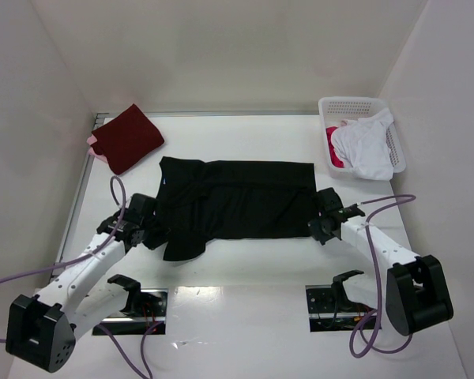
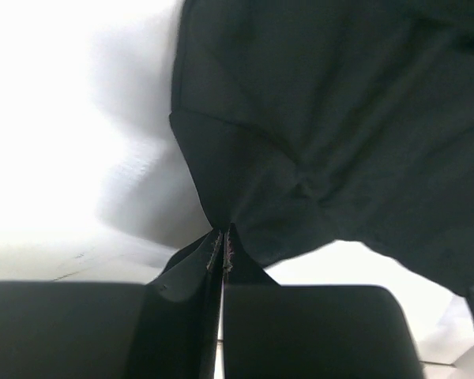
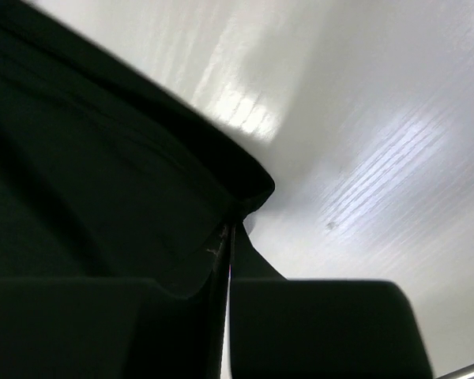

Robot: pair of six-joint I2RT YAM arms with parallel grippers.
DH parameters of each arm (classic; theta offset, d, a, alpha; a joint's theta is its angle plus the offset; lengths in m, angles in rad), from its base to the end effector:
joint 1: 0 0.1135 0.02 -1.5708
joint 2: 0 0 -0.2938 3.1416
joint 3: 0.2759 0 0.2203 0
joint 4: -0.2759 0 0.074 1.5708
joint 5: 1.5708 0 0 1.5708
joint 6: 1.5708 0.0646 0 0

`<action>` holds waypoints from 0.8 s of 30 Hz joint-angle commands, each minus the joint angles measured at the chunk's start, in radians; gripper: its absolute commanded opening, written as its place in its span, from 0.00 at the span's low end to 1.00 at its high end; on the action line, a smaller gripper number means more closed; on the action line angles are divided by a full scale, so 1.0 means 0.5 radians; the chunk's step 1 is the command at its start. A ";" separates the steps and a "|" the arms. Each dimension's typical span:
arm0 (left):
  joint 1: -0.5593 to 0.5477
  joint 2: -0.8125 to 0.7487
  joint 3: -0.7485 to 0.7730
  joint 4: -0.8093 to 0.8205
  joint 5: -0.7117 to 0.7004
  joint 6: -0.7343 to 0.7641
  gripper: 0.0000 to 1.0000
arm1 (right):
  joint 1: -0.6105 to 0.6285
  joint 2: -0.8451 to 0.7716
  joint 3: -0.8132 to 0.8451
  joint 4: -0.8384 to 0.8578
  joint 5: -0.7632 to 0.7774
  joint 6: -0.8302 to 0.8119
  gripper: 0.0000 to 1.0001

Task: Fold and stack the t-shirts
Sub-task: Grap the side of the flattened tshirt closest away from the robot with both arms, then fold the other side of the tshirt into a rectangle

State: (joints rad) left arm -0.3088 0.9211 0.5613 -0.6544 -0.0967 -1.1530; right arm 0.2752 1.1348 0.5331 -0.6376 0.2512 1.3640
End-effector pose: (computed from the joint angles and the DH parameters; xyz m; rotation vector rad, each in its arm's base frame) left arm 0.1304 -0.0350 0.2116 -1.1127 2.3887 -0.4076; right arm 0.1478 0.0251 0.1802 1.4645 2.3075 0.0986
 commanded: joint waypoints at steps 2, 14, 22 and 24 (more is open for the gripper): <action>0.013 -0.011 0.305 -0.007 -0.095 0.072 0.00 | 0.020 -0.122 0.170 0.069 0.086 0.009 0.00; 0.237 0.420 0.714 0.232 -0.077 0.303 0.00 | -0.217 0.351 0.689 0.428 0.034 -0.368 0.00; 0.276 0.904 0.951 0.453 -0.035 0.366 0.00 | -0.268 0.754 0.953 0.623 -0.038 -0.465 0.00; 0.293 1.011 1.012 0.474 -0.034 0.367 0.00 | -0.268 0.841 0.992 0.643 -0.039 -0.467 0.00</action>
State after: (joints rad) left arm -0.1900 1.3178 0.9833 -0.5025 -0.1233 -1.0083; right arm 0.1471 1.4837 0.9423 -0.3965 0.2238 1.1627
